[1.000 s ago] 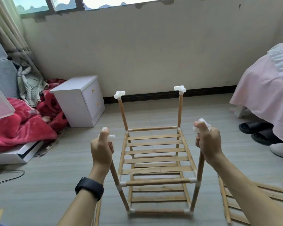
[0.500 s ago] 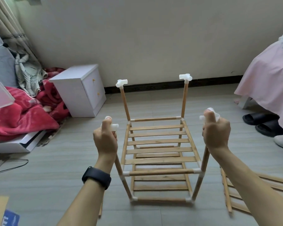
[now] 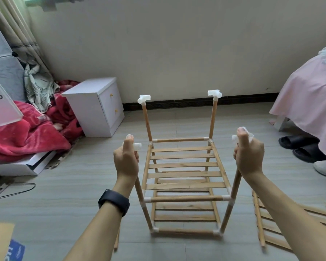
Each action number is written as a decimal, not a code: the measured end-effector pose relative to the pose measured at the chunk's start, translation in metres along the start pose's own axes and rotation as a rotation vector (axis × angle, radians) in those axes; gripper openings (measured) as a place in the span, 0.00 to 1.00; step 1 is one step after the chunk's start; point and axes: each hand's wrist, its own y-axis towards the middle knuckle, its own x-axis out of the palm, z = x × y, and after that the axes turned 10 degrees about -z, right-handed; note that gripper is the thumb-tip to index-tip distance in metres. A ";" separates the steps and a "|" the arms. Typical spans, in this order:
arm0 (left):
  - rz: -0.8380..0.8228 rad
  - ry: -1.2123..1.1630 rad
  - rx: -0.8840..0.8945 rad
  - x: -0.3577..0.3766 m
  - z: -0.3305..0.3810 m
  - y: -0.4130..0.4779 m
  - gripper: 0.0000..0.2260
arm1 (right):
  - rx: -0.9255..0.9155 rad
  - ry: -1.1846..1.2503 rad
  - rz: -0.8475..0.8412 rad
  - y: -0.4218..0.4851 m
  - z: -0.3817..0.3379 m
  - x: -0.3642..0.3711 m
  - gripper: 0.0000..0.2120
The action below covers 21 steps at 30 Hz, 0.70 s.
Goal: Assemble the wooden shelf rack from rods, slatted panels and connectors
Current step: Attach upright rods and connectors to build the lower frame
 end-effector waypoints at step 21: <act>-0.311 0.457 -0.204 -0.054 -0.099 -0.057 0.17 | 0.138 -0.537 0.063 -0.096 0.063 -0.004 0.16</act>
